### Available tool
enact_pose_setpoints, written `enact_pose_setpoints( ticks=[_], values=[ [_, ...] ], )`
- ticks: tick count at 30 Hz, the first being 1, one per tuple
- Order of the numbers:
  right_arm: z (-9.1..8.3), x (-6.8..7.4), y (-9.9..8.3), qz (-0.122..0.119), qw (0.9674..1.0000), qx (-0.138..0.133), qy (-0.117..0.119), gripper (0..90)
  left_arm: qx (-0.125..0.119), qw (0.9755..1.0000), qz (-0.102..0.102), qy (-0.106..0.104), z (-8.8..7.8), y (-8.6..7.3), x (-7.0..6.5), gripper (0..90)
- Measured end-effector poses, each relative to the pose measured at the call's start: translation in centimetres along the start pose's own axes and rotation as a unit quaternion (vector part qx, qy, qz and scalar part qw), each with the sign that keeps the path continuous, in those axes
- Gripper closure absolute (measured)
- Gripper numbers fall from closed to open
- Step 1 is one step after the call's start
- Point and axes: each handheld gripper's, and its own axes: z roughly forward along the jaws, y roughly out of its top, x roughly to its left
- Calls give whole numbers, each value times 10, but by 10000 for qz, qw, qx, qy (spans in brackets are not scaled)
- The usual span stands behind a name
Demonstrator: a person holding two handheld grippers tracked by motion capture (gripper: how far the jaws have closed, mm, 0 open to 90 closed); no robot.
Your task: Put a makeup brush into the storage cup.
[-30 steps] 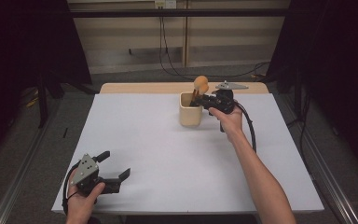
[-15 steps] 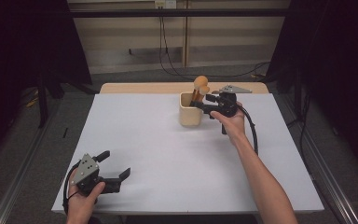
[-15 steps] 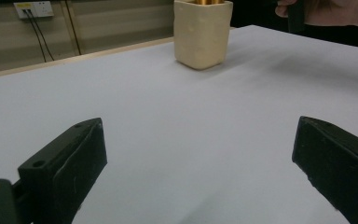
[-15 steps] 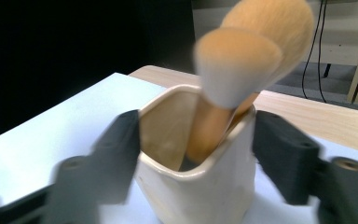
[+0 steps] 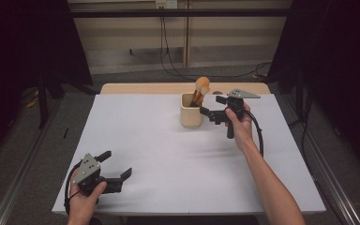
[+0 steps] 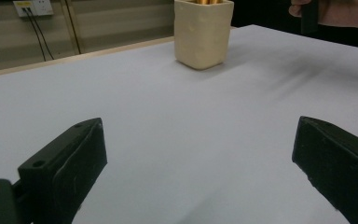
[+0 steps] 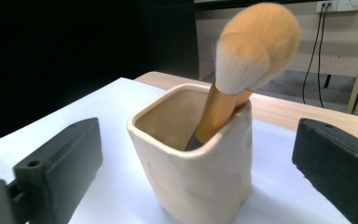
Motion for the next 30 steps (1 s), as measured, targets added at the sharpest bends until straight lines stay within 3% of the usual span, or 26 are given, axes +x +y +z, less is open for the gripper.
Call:
enact_pose_setpoints(
  ticks=[3, 13, 20, 26, 30],
  values=[
    [-7, -1, -1, 32, 9999, -74, -93, 10, -18, 10000, -31, 40, -2, -1, 0, 29],
    [-24, 5, -16, -305, 9983, -231, -442, 9, -14, 10000, -46, 86, -4, -2, 0, 29],
    [-39, 10, -24, -324, 9978, -298, -491, 8, -69, 10000, -48, 53, -6, -1, 0, 29],
    [-52, 16, -26, -405, 9974, -275, -523, 7, -144, 9997, -186, 71, -8, 0, 2, 29],
    [-62, 19, -28, -295, 9982, -226, -464, 19, -140, 9997, -191, 92, -8, 0, 2, 29]
  ],
)
